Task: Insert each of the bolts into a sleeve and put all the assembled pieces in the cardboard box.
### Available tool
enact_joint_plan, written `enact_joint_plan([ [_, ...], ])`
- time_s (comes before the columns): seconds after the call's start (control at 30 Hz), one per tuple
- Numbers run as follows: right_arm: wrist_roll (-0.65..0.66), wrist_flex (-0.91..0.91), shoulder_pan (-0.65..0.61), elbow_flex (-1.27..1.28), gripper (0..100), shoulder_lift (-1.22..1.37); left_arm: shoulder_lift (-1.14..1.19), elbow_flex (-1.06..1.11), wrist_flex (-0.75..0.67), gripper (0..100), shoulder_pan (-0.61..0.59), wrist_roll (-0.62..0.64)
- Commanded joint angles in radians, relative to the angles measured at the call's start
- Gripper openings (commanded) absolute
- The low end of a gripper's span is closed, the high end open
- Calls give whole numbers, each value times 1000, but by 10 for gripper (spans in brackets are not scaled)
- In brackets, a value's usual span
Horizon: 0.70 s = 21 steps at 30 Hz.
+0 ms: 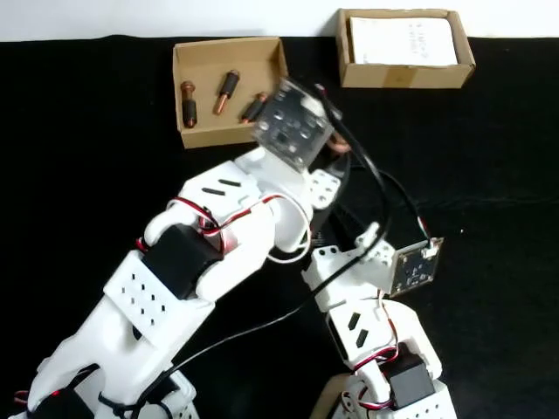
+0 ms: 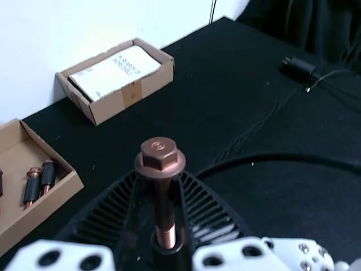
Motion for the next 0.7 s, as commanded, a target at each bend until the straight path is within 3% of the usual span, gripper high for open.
enact_joint_plan([
  [0.0, 6, -22, 8, -4, 6, -8, -4, -25, 20, 10, 5, -12],
  [0.43, 6, -22, 8, -4, 6, -10, -2, 42, 48, 52, 4, -12],
  [0.67, 6, -22, 8, -4, 6, -10, -4, 30, 167, 100, -18, -6],
])
